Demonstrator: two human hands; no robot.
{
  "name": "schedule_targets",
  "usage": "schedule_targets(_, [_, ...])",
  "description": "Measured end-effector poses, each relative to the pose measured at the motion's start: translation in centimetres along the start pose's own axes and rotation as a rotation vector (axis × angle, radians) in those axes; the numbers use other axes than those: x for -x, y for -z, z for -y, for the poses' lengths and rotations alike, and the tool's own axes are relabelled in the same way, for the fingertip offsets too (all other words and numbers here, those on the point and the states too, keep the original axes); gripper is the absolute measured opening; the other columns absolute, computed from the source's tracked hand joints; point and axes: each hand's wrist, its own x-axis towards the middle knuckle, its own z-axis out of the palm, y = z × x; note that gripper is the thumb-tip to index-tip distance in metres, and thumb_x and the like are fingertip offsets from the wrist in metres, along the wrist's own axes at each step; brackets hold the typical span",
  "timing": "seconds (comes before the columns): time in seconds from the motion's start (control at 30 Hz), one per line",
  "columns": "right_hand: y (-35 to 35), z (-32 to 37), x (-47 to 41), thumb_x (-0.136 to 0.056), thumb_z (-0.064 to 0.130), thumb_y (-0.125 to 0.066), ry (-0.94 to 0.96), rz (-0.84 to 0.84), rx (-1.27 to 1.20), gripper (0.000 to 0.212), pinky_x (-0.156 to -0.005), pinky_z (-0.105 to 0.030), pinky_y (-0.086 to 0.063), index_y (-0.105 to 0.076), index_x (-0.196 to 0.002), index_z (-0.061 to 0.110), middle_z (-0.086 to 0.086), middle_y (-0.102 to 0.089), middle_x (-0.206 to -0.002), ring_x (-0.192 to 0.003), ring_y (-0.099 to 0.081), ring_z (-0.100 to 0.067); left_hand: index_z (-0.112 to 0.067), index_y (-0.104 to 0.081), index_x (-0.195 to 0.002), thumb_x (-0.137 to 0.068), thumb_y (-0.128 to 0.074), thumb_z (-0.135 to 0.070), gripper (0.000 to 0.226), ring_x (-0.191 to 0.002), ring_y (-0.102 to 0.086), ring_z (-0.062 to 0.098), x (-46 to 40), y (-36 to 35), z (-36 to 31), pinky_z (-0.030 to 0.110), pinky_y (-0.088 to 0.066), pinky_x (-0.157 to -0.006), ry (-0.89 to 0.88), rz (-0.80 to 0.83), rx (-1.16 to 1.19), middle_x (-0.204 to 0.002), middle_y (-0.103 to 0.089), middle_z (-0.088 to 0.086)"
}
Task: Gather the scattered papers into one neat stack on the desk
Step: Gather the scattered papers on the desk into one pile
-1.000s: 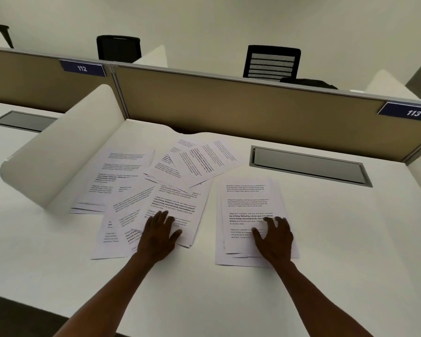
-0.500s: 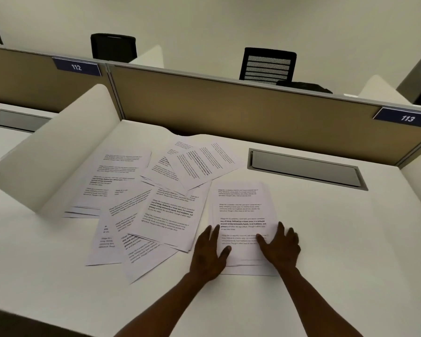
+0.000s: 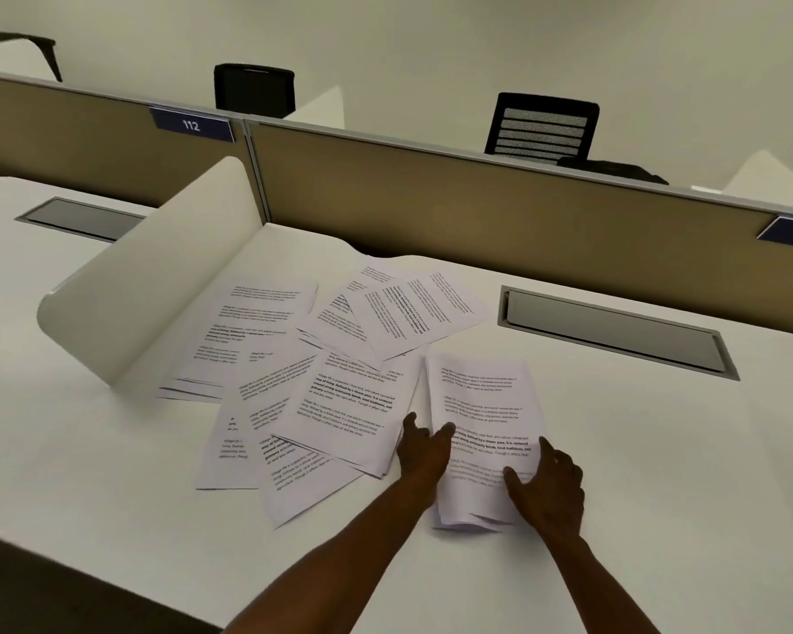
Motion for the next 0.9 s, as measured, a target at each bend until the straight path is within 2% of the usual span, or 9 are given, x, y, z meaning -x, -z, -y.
schedule_targets(0.13, [0.5,0.3,0.0,-0.079,0.054,-0.069,-0.049,-0.020,-0.095,0.085,-0.101,-0.050,-0.044,-0.034,-0.146,0.015,-0.015,-0.046,-0.140,-0.131,-0.040,-0.036,-0.015,-0.025,-0.154,-0.088,-0.071,-0.031,0.083,-0.127,-0.054,0.026,-0.5,0.2,-0.3,0.027,-0.043,-0.086,0.036,0.032,-0.031,-0.146,-0.049,0.011])
schedule_targets(0.23, [0.9,0.4,-0.2,-0.078,0.049,-0.071,-0.065,0.009,-0.097,0.088,-0.103,-0.050,-0.043,-0.031,-0.148,0.014,-0.015,-0.042,-0.143,-0.133,-0.038,-0.035,-0.011,-0.035,-0.150,-0.086,-0.073,-0.028,0.076,-0.123,-0.057,0.026,-1.2,0.4,-0.2,0.028,-0.047,-0.090,0.050,0.058,0.004,-0.145,-0.050,0.011])
schedule_targets(0.33, [1.1,0.4,-0.2,-0.078,0.047,-0.072,-0.059,0.028,-0.054,0.087,-0.102,-0.047,-0.044,-0.031,-0.148,0.014,-0.014,-0.042,-0.142,-0.131,-0.039,-0.033,-0.013,-0.057,-0.129,-0.086,-0.072,-0.022,0.047,-0.094,-0.068,0.017,-1.5,0.6,0.2,0.023,-0.056,-0.072,-0.026,0.079,-0.063,-0.122,-0.067,0.008])
schedule_targets(0.4, [1.1,0.5,-0.1,-0.079,0.048,-0.071,-0.060,0.033,-0.038,0.086,-0.102,-0.045,-0.044,-0.032,-0.148,0.014,-0.013,-0.042,-0.143,-0.131,-0.039,-0.032,-0.017,-0.060,-0.124,-0.086,-0.071,-0.017,0.040,-0.082,-0.065,0.008,-1.2,0.6,0.1,0.015,-0.053,-0.059,-0.101,0.068,-0.097,-0.104,-0.068,0.001])
schedule_targets(0.53, [1.0,0.8,0.0,-0.077,0.049,-0.072,-0.058,0.047,-0.033,0.088,-0.101,-0.043,-0.044,-0.032,-0.148,0.015,-0.013,-0.043,-0.140,-0.129,-0.039,-0.033,-0.028,-0.049,-0.134,-0.089,-0.062,-0.009,0.051,-0.107,-0.061,0.021,-0.6,0.4,0.0,0.035,-0.059,-0.085,-0.218,0.044,-0.199,-0.124,-0.060,0.009])
schedule_targets(0.63, [0.7,1.0,0.2,-0.076,0.052,-0.072,-0.047,0.047,-0.002,0.089,-0.098,-0.043,-0.044,-0.032,-0.147,0.017,-0.011,-0.046,-0.136,-0.127,-0.039,-0.032,-0.032,-0.035,-0.147,-0.092,-0.054,-0.005,0.065,-0.108,-0.062,0.019,-0.1,0.4,0.2,0.019,-0.054,-0.076,-0.277,0.078,-0.258,-0.134,-0.060,0.005])
schedule_targets(0.73, [0.5,1.1,0.4,-0.075,0.056,-0.070,-0.044,0.053,0.025,0.091,-0.099,-0.043,-0.043,-0.032,-0.148,0.017,-0.009,-0.049,-0.136,-0.129,-0.037,-0.031,-0.029,-0.024,-0.155,-0.090,-0.050,0.001,0.076,-0.117,-0.060,0.025,0.1,1.0,0.4,0.023,-0.049,-0.091,-0.366,0.040,-0.423,-0.143,-0.054,0.006])
schedule_targets(0.83, [0.5,1.2,0.3,-0.076,0.058,-0.070,-0.072,0.061,0.014,0.091,-0.102,-0.044,-0.043,-0.033,-0.148,0.016,-0.008,-0.052,-0.136,-0.133,-0.036,-0.032,-0.029,-0.029,-0.153,-0.090,-0.051,0.000,0.074,-0.109,-0.065,0.026,-0.1,1.6,0.7,0.031,-0.053,-0.097,-0.482,0.024,-0.555,-0.138,-0.058,0.007])
schedule_targets(0.9, [0.6,1.3,0.1,-0.076,0.058,-0.070,-0.107,0.067,-0.018,0.088,-0.102,-0.043,-0.042,-0.038,-0.147,0.016,-0.007,-0.055,-0.135,-0.134,-0.035,-0.032,-0.028,-0.042,-0.148,-0.089,-0.053,0.001,0.066,-0.124,-0.058,0.022,-0.2,1.7,1.0,0.025,-0.044,-0.106,-0.538,0.062,-0.566,-0.143,-0.055,0.002])
